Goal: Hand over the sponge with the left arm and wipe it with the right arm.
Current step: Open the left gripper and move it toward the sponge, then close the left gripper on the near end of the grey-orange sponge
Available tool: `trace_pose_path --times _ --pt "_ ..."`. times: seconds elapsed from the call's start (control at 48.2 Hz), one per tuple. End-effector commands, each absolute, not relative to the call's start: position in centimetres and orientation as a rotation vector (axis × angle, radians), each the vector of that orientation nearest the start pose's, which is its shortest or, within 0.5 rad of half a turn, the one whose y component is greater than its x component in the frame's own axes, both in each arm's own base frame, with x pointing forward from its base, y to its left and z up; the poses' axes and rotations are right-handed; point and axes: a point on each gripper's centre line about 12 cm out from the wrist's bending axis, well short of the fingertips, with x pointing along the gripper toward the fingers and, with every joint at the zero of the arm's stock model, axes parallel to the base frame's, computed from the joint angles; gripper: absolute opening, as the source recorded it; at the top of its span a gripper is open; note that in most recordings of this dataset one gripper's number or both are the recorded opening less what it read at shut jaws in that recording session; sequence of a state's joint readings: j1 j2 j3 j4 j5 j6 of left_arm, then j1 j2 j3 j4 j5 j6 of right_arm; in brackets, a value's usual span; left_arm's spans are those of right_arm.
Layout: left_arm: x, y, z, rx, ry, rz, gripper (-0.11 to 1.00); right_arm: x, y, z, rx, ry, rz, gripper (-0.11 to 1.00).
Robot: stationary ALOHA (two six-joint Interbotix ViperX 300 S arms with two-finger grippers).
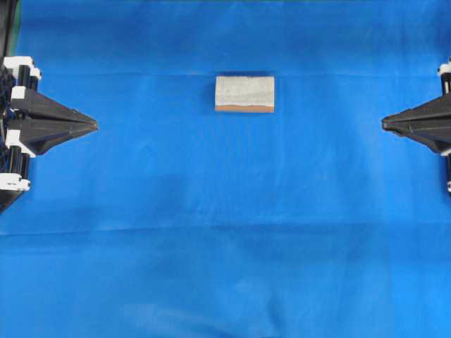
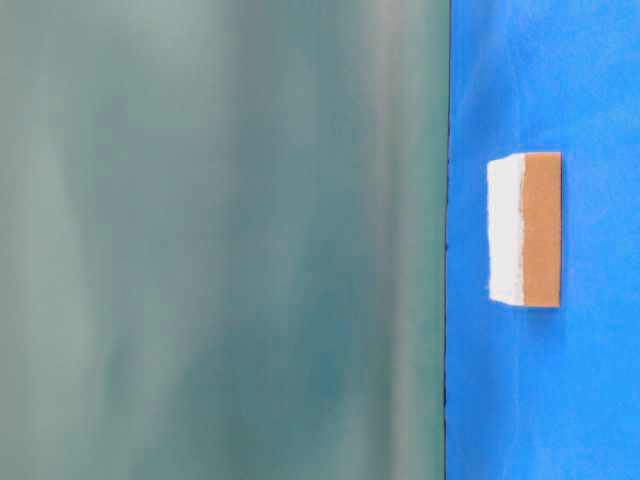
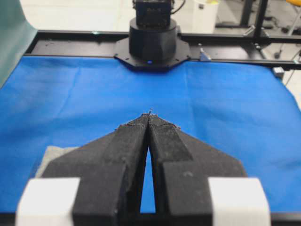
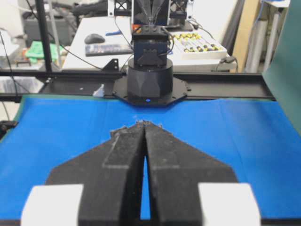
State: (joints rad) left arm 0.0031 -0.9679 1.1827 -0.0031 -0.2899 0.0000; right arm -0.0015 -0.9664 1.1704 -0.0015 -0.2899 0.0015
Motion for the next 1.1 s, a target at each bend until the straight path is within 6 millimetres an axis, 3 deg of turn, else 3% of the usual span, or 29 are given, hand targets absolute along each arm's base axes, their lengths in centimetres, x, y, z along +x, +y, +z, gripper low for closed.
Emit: trace_pose_path --times 0.0,0.269,0.642,0.725,0.953,1.078 --pt "20.1 0.3 29.7 -0.025 -0.086 0.016 0.00 20.1 -0.1 30.3 -0.012 -0.104 -0.006 -0.01" --pt "21.5 1.3 29.0 -0.010 -0.078 0.066 0.00 20.6 -0.2 30.8 -0.011 -0.041 -0.007 -0.01" --pt "26.1 4.4 25.2 -0.017 0.096 0.175 0.03 21.1 -0.4 30.0 -0.003 -0.006 -0.018 -0.01" --pt "27.5 5.0 24.8 -0.020 0.128 0.189 0.20 21.3 -0.4 29.7 0.002 0.005 -0.020 -0.01" --pt "31.2 6.8 23.2 0.042 0.220 0.214 0.87 21.4 -0.5 29.5 0.000 0.014 -0.021 -0.01" --pt "32.9 7.7 21.8 0.111 0.287 0.217 0.94 21.5 -0.5 29.5 0.002 0.017 -0.021 -0.01"
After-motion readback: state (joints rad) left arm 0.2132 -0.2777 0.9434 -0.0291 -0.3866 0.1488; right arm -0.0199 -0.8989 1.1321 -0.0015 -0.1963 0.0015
